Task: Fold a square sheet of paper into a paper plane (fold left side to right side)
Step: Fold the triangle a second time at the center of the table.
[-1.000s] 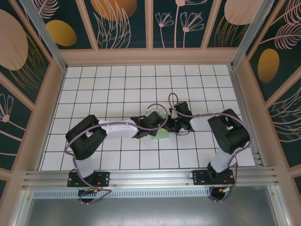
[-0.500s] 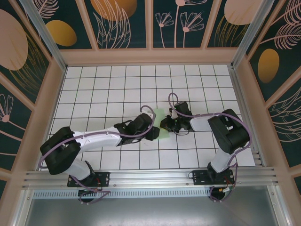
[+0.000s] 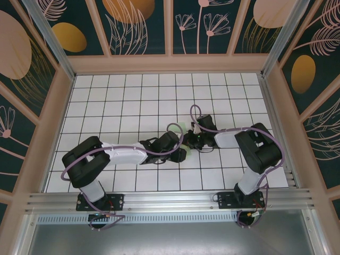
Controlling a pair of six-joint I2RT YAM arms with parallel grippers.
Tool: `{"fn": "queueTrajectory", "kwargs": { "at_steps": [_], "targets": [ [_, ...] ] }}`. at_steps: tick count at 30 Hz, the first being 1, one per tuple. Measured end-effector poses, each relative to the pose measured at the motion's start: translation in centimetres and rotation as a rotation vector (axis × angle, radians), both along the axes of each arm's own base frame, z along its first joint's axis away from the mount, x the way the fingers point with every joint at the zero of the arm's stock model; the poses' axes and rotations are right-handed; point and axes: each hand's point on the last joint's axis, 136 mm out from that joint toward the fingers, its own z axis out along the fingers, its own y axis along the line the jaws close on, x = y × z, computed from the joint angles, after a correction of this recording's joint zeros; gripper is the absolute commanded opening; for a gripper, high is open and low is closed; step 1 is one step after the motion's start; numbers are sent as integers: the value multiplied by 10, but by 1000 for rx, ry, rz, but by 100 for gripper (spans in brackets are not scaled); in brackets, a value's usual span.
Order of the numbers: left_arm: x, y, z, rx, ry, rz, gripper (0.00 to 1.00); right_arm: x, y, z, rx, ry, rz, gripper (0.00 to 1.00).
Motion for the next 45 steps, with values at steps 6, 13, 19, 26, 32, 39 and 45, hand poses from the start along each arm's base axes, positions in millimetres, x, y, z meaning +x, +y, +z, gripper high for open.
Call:
{"fn": "queueTrajectory", "kwargs": {
  "at_steps": [6,13,19,26,32,39,45],
  "targets": [
    [4,2,-6,25,-7,16,42,0,0,0,0,0,0,13],
    [4,6,-20,64,3,26,42,0,0,0,-1,-2,2,13],
    [6,7,-21,68,-1,35,41,0,0,0,-1,-2,2,13],
    [6,10,-23,68,-1,49,41,0,0,0,-1,-2,2,14],
    [2,16,-22,35,-1,70,40,0,0,0,-1,-3,3,14],
    [-7,25,-22,-14,21,96,40,0,0,0,-2,-6,7,14],
    [-10,26,-22,-44,30,105,40,0,0,0,-3,-6,7,14]
  ]
}}
